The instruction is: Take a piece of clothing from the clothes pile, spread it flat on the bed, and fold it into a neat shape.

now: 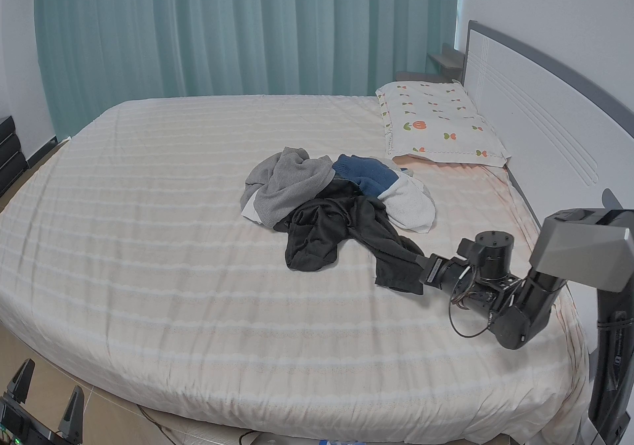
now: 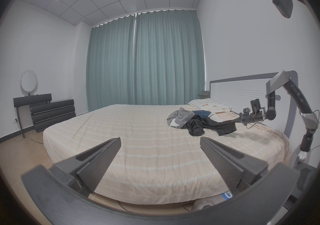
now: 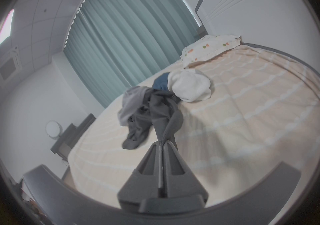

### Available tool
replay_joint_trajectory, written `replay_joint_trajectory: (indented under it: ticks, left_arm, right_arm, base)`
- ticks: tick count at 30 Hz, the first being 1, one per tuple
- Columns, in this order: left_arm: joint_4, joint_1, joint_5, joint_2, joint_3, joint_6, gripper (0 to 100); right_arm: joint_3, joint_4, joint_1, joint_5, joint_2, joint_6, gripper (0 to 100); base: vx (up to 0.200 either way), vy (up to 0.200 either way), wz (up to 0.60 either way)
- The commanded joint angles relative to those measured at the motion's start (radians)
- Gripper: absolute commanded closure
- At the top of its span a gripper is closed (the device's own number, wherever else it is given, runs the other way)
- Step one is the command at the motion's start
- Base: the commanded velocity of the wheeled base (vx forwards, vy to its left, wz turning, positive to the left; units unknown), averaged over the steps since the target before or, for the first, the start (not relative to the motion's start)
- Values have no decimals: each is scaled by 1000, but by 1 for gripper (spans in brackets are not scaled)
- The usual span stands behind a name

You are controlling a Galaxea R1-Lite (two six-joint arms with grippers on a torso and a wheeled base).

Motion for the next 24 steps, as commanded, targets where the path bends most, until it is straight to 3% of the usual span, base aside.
replay_joint_trajectory:
  ticks: [1, 8, 10, 11, 13, 17, 18, 20, 24]
  left_arm:
    - [-2, 0, -1, -18, 16, 0, 0]
    - [-17, 0, -35, -18, 13, 44, 0]
    - [-97, -3, -83, 15, -121, 15, 0]
    - [-117, -6, -115, 120, -230, -28, 0]
    - [-118, -3, -149, 249, -277, -36, 0]
    - [-123, -6, -170, 413, -288, 9, 0]
    - [-130, -9, -162, 570, -293, 66, 0]
    - [-146, -9, -159, 680, -334, 84, 0]
    - [-272, -103, -155, 910, -366, 81, 0]
  right_arm:
    - [202, -37, 23, 34, -344, 82, 100]
    - [320, -37, 81, 27, -514, 87, 100]
    - [351, -36, 106, 25, -571, 87, 100]
    - [361, -32, 115, 25, -598, 87, 100]
    - [363, -25, 130, 25, -620, 87, 100]
    - [375, -20, 167, 16, -644, 81, 100]
    - [401, -36, 196, -25, -647, 70, 100]
    - [403, -39, 233, -61, -660, 71, 100]
    - [398, -37, 267, -88, -673, 70, 100]
  base:
    - [0, 0, 0]
    - [0, 0, 0]
    - [0, 0, 0]
    - [0, 0, 0]
    - [0, 0, 0]
    - [0, 0, 0]
    - [0, 0, 0]
    - [0, 0, 0]
    - [0, 0, 0]
